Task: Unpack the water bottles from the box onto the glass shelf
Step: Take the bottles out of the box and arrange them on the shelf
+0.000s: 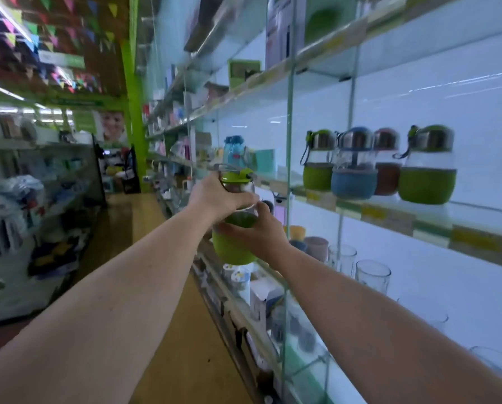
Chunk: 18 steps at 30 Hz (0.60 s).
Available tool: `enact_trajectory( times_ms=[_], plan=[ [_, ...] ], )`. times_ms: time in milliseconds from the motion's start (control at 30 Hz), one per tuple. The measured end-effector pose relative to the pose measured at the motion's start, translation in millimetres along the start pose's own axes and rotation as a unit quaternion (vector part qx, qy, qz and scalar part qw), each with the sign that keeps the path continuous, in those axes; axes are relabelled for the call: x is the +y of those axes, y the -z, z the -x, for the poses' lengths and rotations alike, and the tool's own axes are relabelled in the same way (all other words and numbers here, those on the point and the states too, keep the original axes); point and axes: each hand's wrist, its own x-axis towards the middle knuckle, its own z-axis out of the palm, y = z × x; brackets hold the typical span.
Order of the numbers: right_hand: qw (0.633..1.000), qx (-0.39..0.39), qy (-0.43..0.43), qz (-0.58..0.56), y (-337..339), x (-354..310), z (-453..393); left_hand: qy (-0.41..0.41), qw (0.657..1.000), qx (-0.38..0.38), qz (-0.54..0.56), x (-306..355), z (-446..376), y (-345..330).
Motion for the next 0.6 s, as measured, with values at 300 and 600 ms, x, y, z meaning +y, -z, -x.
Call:
enact_trajectory(
  times_ms=[300,600],
  plan=[
    [0.996,0.083,-0.009,0.037,83.9,-55.0,-3.6,-0.071,0.995,0.013,0.073,92.0,-24.3,-2.9],
    [0.977,0.198,-0.075,-0.040,184.8,-23.9,0.2,-0.133,0.981,-0.035,0.134,168.7,-24.4,-88.7]
  ],
)
